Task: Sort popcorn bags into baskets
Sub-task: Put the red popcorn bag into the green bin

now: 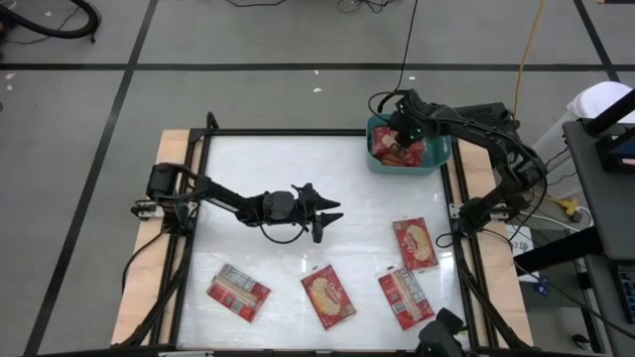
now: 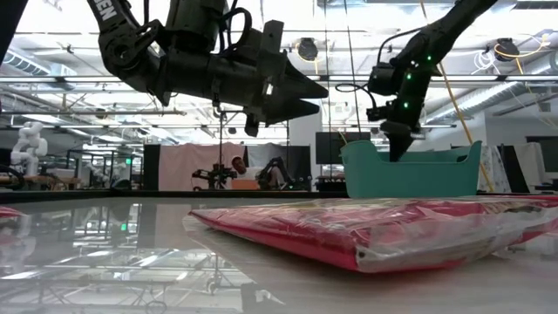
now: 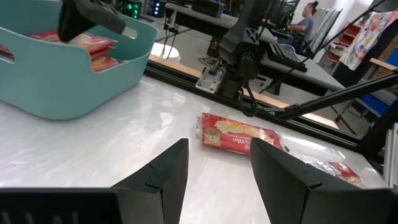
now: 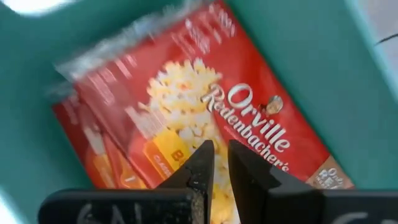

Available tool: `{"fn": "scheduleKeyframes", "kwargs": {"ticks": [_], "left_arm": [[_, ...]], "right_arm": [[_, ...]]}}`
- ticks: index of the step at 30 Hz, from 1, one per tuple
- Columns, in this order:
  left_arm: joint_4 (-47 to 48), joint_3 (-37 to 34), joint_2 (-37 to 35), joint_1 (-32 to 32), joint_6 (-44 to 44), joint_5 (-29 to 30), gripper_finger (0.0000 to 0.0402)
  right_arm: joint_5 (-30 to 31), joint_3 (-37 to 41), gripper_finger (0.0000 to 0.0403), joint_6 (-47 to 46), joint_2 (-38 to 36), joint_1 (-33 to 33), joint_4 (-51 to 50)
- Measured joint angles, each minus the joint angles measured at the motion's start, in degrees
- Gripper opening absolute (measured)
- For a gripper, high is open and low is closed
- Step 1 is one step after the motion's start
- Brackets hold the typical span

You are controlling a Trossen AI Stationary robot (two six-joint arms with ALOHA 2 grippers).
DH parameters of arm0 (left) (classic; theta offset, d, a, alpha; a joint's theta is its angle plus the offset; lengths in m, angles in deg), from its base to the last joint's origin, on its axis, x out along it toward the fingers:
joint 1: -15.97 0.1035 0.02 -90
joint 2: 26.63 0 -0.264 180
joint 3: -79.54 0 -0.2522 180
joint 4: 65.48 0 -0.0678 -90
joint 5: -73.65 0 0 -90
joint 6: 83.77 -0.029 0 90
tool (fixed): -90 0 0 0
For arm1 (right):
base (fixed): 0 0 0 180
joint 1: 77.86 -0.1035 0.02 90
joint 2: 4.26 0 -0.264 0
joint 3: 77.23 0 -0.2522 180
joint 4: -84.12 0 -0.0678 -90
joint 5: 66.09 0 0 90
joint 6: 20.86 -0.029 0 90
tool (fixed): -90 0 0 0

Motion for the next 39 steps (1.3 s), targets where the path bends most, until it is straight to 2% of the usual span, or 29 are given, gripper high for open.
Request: {"fn": "scheduleKeyframes", "kwargs": {"ticks": [6,9,17,23,25,29,32,35,39], "left_arm": [[0.2,0.0,0.0,0.0,0.0,0.1,0.0175],[1.2,0.0,0.0,-0.4,0.1,0.1,0.0175],[1.3,0.0,0.0,-3.0,0.4,0.2,0.0175],[3.1,0.0,-0.9,-7.9,1.4,0.2,0.0175],[4.0,0.0,-1.0,-9.7,2.0,0.4,0.0175],[6.1,0.0,-0.9,-13.5,4.1,1.6,0.0175],[9.7,0.0,-0.9,-16.6,5.0,4.5,0.0175],[9.1,0.0,-0.9,-19.2,5.3,5.2,0.0175],[10.0,0.0,-0.9,-20.7,7.0,5.2,0.0177]], "right_arm": [[-0.3,0.0,0.0039,-4.8,-6.8,-2.8,-1.3],[-2.8,0.4,0.0038,-8.7,-12.1,-6.4,-4.0],[-2.8,7.8,0.0039,-20.2,-23.8,-22.2,-2.9],[-2.8,19.5,0.0039,-31.2,-29.6,-36.1,6.5],[-2.5,23.0,0.0039,-35.0,-30.3,-40.9,10.3],[2.1,26.6,0.0039,-42.1,-29.7,-51.8,16.6],[6.9,26.8,0.0039,-46.2,-28.0,-60.0,18.7],[11.4,26.8,0.0039,-49.3,-26.0,-66.9,22.2],[13.8,26.8,0.0039,-51.3,-22.3,-73.6,28.3]]}}
